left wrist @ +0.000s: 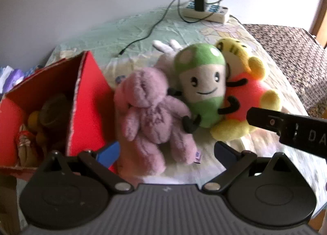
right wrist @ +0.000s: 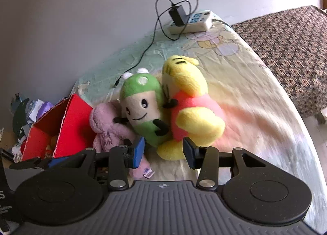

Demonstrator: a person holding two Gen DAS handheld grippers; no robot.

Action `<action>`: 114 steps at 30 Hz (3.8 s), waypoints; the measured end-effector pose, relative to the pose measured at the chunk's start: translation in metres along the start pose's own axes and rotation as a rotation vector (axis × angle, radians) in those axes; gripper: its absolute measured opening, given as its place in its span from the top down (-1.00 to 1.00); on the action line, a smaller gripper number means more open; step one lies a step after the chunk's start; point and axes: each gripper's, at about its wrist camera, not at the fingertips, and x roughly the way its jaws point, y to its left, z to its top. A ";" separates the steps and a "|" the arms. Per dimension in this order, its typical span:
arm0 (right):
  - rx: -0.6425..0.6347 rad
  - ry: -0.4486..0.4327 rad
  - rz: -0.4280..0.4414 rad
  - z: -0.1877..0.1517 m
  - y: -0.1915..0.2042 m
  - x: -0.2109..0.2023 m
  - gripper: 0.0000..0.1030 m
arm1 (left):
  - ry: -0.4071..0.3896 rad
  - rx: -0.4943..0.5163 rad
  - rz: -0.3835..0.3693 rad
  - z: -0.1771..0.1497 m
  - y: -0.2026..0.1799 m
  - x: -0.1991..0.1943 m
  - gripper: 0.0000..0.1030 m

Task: Organize objects
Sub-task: 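Close the right gripper on the yellow-and-pink Pooh plush's pink shirt, then lift the Pooh plush with the right gripper and carry it to the red box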

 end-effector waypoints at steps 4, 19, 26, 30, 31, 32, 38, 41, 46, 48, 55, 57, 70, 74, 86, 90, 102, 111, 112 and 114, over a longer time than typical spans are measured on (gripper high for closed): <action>0.016 -0.014 -0.015 -0.003 -0.010 -0.009 0.11 | 0.011 0.024 -0.042 -0.001 -0.007 0.003 -0.93; 0.089 -0.069 0.003 0.005 -0.035 -0.016 0.10 | -0.047 0.055 -0.263 -0.005 -0.018 -0.011 -0.98; 0.077 -0.102 0.012 0.015 -0.034 -0.014 0.09 | -0.062 0.045 -0.298 0.002 -0.009 -0.009 -0.86; 0.120 -0.102 0.008 0.024 -0.046 -0.008 0.09 | -0.091 0.055 -0.355 0.009 -0.012 -0.013 -0.85; 0.125 -0.099 0.003 0.026 -0.049 -0.005 0.09 | -0.100 0.061 -0.372 0.011 -0.014 -0.014 -0.85; 0.127 -0.098 -0.001 0.028 -0.050 -0.003 0.09 | -0.105 0.070 -0.395 0.013 -0.017 -0.014 -0.85; 0.115 -0.075 -0.005 0.034 -0.057 0.008 0.07 | -0.044 0.114 -0.400 0.021 -0.040 0.008 -0.83; 0.109 -0.059 -0.008 0.037 -0.061 0.016 -0.05 | -0.004 0.119 -0.401 0.025 -0.046 0.019 -0.87; 0.111 -0.020 -0.014 0.042 -0.070 0.035 -0.07 | 0.017 0.157 -0.403 0.034 -0.060 0.034 -0.89; 0.117 -0.001 -0.008 0.044 -0.072 0.045 -0.08 | 0.026 0.175 -0.398 0.037 -0.065 0.040 -0.89; 0.204 0.053 0.077 0.051 -0.091 0.077 -0.32 | 0.082 0.167 -0.377 0.047 -0.065 0.064 -0.88; 0.232 0.072 0.123 0.051 -0.095 0.082 -0.18 | 0.082 0.161 -0.375 0.049 -0.064 0.067 -0.88; 0.259 0.081 0.252 0.038 -0.093 0.052 0.38 | 0.057 0.202 -0.422 0.043 -0.070 0.050 -0.91; 0.239 0.064 0.224 0.029 -0.094 0.031 0.38 | 0.057 0.239 -0.455 0.034 -0.077 0.039 -0.92; 0.350 0.120 0.238 -0.031 -0.117 -0.019 0.38 | 0.127 0.345 -0.607 0.004 -0.097 0.030 -0.88; 0.352 0.116 0.250 -0.042 -0.112 -0.026 0.38 | 0.145 0.357 -0.617 -0.008 -0.104 0.029 -0.85; 0.123 -0.006 0.380 -0.027 -0.059 -0.064 0.38 | -0.095 0.387 -0.535 -0.013 -0.080 -0.027 -0.84; -0.056 -0.076 0.546 -0.013 0.030 -0.060 0.38 | -0.282 0.260 -0.413 -0.008 0.001 -0.077 -0.84; -0.067 -0.078 0.563 -0.012 0.040 -0.057 0.38 | -0.301 0.248 -0.392 -0.008 0.012 -0.082 -0.84; -0.084 -0.082 0.594 -0.011 0.066 -0.049 0.38 | -0.333 0.222 -0.353 -0.007 0.037 -0.087 -0.84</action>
